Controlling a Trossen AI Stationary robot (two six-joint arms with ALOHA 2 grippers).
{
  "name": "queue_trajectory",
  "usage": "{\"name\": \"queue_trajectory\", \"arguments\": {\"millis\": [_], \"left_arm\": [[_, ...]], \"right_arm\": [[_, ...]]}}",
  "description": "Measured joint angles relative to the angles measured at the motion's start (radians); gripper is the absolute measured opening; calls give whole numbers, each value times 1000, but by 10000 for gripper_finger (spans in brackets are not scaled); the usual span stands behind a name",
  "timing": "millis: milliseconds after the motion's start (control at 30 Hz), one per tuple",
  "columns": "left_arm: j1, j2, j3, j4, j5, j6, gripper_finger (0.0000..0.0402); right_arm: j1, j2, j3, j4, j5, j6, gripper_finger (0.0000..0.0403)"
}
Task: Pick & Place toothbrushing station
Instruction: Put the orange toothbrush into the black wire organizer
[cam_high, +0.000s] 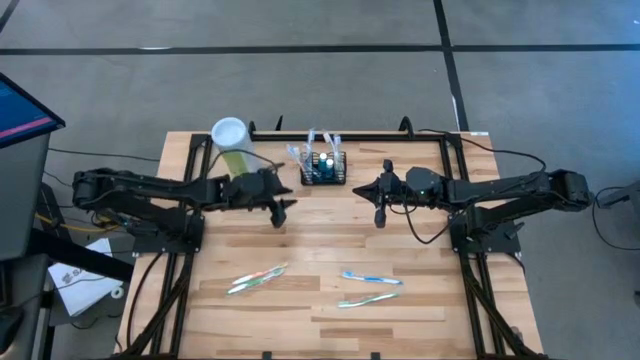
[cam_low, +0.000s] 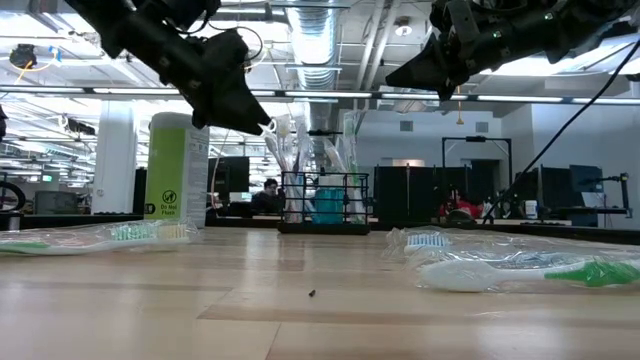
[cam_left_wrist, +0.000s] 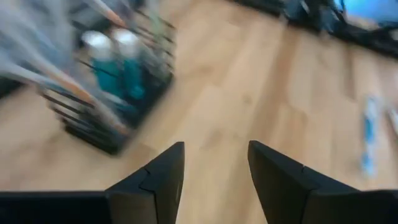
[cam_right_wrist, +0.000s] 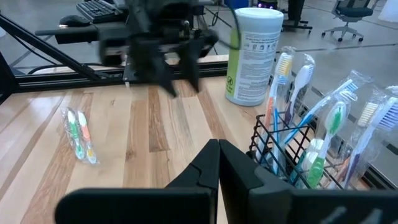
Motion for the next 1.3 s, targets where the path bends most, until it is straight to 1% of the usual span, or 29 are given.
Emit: {"name": "queue_trajectory", "arguments": {"millis": [367, 567, 667, 767, 900, 1033, 1167, 1300], "left_arm": [[-232, 7, 0, -35, 1, -67, 159], [-315, 33, 0, -137, -8, -197, 152], [-357, 82, 0, -129, -10, -229, 149], [-392, 149, 0, -131, -7, -286, 148], [-426, 211, 0, -132, 7, -319, 148], [-450, 234, 0, -131, 10, -365, 148], [-472, 238, 0, -130, 8, -371, 147], [-484, 244, 0, -128, -41, -373, 147]], "right_arm": [[0, 0, 0, 0, 0, 0, 0], [0, 0, 0, -1, 0, 0, 0], [0, 0, 0, -1, 0, 1, 0], [0, 0, 0, -1, 0, 0, 0], [0, 0, 0, -1, 0, 1, 0], [0, 0, 0, -1, 0, 1, 0], [1, 0, 0, -1, 0, 1, 0], [1, 0, 0, -1, 0, 1, 0]]}}
